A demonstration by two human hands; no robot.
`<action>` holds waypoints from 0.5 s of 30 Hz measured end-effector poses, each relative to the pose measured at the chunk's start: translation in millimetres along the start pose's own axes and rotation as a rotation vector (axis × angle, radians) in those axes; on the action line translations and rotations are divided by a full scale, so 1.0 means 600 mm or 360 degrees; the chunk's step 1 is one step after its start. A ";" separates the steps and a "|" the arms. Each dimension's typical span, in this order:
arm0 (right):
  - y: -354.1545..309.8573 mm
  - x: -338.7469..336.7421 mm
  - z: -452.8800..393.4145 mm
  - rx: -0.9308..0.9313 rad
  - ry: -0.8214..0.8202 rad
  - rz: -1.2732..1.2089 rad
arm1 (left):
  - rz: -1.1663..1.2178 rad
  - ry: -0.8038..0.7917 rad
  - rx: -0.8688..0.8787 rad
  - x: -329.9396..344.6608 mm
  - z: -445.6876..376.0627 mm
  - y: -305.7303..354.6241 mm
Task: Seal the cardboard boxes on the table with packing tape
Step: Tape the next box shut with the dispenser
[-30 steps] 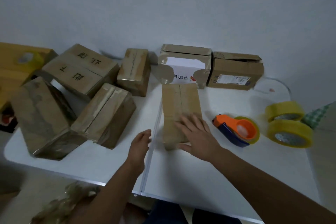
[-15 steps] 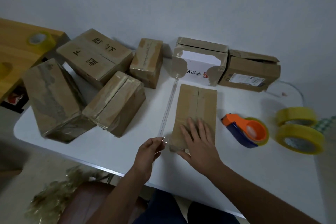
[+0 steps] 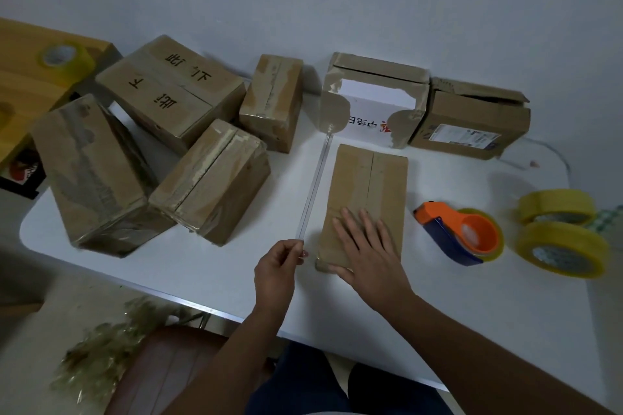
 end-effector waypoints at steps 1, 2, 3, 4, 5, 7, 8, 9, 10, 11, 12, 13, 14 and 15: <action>0.001 0.001 0.000 0.0006 -0.0011 -0.0014 | -0.0057 -0.0016 0.0051 0.007 -0.002 0.003; 0.001 0.002 0.000 0.0010 -0.0028 -0.0028 | -0.0116 -0.0034 0.0097 0.014 -0.004 0.006; 0.002 0.005 0.000 0.0012 -0.0043 -0.0038 | -0.0164 -0.0053 0.0131 0.024 -0.005 0.008; 0.003 0.007 0.000 0.0014 -0.0049 -0.0045 | -0.0196 -0.0075 0.0150 0.034 -0.006 0.009; 0.003 0.008 -0.001 0.0018 -0.0050 -0.0049 | -0.0209 -0.0097 0.0155 0.045 -0.005 0.008; 0.004 0.011 -0.001 0.0023 -0.0054 -0.0044 | -0.0219 -0.0122 0.0127 0.059 -0.004 0.002; 0.004 0.012 -0.001 0.0021 -0.0054 -0.0036 | -0.0232 -0.0127 0.0112 0.062 -0.003 -0.003; 0.004 0.013 -0.001 0.0017 -0.0048 -0.0028 | -0.0254 -0.0136 0.0103 0.064 -0.005 -0.007; 0.004 0.014 -0.001 0.0017 -0.0036 -0.0023 | -0.0283 -0.0157 0.0090 0.066 -0.007 -0.012; 0.004 0.014 -0.001 0.0020 -0.0022 -0.0019 | -0.0308 -0.0187 0.0063 0.070 -0.011 -0.017; 0.004 0.013 0.000 0.0023 -0.0009 -0.0016 | -0.0330 -0.0216 0.0020 0.074 -0.016 -0.020; 0.004 0.013 0.001 0.0027 0.0005 -0.0014 | -0.0346 -0.0243 -0.0021 0.078 -0.021 -0.021; 0.004 0.012 0.000 0.0027 0.0016 -0.0014 | -0.0353 -0.0279 -0.0055 0.083 -0.027 -0.019; 0.004 0.012 0.000 0.0028 0.0019 -0.0014 | -0.0350 -0.0324 -0.0097 0.089 -0.033 -0.015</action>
Point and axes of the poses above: each hand's wrist, its own z-axis away from the middle knuckle, its own x-axis out of the palm, y = z × x, the point moved 7 cm from there along -z, towards the middle knuckle, and after that the axes turned 6 degrees about y, right-handed, at the moved point
